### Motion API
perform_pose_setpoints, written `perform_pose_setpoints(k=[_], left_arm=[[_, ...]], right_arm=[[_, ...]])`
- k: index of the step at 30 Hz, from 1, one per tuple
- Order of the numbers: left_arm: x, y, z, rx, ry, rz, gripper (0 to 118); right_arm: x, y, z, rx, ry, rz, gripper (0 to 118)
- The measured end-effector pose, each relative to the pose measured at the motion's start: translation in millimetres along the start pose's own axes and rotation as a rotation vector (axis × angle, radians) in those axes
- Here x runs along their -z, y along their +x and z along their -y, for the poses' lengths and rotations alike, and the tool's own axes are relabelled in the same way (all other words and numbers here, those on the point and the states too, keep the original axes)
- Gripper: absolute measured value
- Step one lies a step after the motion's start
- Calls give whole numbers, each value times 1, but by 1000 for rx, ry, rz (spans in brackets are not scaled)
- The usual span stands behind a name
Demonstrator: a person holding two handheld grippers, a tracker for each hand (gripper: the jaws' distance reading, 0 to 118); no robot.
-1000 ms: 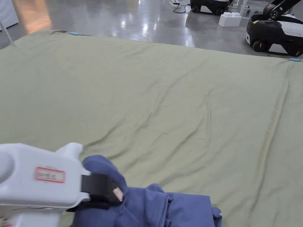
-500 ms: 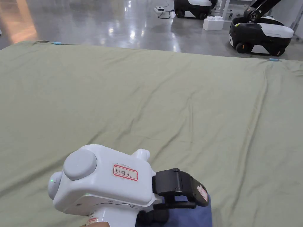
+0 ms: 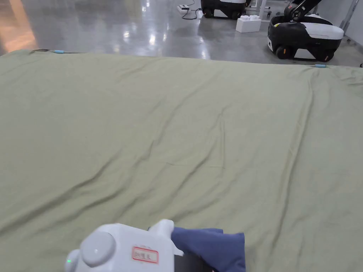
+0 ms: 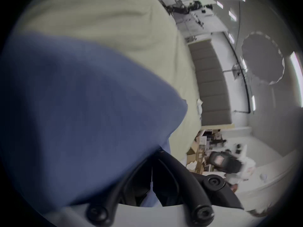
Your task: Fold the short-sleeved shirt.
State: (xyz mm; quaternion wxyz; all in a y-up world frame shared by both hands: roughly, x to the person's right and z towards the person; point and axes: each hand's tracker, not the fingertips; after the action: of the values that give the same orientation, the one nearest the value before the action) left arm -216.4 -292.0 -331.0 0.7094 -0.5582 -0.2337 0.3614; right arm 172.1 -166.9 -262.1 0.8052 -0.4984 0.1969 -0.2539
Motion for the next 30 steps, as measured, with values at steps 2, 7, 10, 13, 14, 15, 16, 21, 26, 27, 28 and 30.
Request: perform_pose_setpoints(k=[2,7,10,13,14,15,16,21,26,27,28,30], left_arm=[[12,13,4,71,52,106,0],[-14,39,9,58,19,162,1],[-81,56,26,118,142,477,1],[-149,58,36,234,350,435,1],[-167,51,38,210,397,372,1],[-179,41,40,171,429,333,1],[-187,28,40,133,457,315,1],[-186,-8,46,50,418,211,1],[-162,-35,42,-101,330,223,94],[-156,-40,38,-117,307,199,101],[-150,-46,34,-120,291,201,101],[-140,-53,27,-150,277,213,101]], right_arm=[[3,-2,0,-7,-6,0,3],[18,-15,-6,-29,-25,-32,3],[35,-40,-16,-98,-26,-132,3],[72,-65,-27,-160,-47,-279,3],[89,-73,-30,-166,-69,-317,3],[107,-79,-33,-164,-104,-355,3],[121,-82,-33,-151,-147,-378,3],[177,-81,-24,-198,-315,-180,3],[199,-44,-23,3,-344,-267,3],[199,-43,-22,-8,-337,-272,3],[198,-45,-21,-22,-328,-267,3],[196,-49,-21,-42,-321,-263,3]])
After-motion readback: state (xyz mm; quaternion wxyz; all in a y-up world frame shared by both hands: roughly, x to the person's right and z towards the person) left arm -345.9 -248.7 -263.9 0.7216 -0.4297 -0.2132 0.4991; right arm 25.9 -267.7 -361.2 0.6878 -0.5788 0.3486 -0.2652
